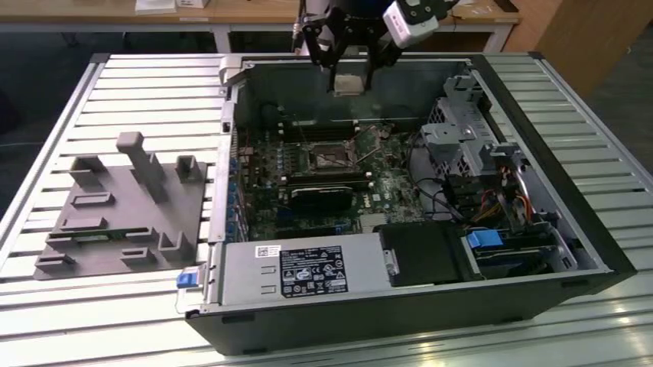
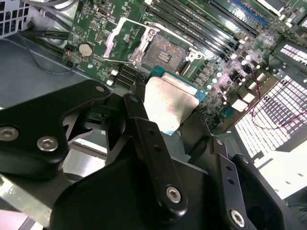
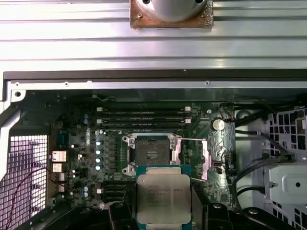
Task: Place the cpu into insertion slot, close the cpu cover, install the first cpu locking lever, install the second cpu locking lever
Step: 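Place the cpu into insertion slot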
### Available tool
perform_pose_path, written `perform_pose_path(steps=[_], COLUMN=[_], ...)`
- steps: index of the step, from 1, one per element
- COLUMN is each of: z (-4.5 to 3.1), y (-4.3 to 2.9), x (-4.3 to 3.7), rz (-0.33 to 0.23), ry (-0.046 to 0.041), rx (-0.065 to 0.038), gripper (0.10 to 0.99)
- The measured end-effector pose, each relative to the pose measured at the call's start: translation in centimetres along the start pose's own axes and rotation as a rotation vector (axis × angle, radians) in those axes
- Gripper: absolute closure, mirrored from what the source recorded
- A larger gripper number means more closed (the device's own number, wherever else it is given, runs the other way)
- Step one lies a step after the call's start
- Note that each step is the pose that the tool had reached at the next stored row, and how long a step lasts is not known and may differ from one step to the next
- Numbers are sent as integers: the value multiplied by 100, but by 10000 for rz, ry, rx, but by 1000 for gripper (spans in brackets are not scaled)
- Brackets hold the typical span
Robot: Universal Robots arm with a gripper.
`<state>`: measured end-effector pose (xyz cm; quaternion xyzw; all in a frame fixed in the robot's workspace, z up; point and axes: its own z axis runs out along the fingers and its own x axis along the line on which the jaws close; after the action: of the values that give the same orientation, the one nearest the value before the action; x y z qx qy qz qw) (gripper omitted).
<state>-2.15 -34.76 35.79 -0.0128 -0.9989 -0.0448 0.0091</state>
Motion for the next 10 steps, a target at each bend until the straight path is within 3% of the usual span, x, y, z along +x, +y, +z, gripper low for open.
perform_pose_path(steps=[10], z=[135], y=[-12], x=[-2], rz=[0], ry=[-1], rx=[-1], gripper=[549])
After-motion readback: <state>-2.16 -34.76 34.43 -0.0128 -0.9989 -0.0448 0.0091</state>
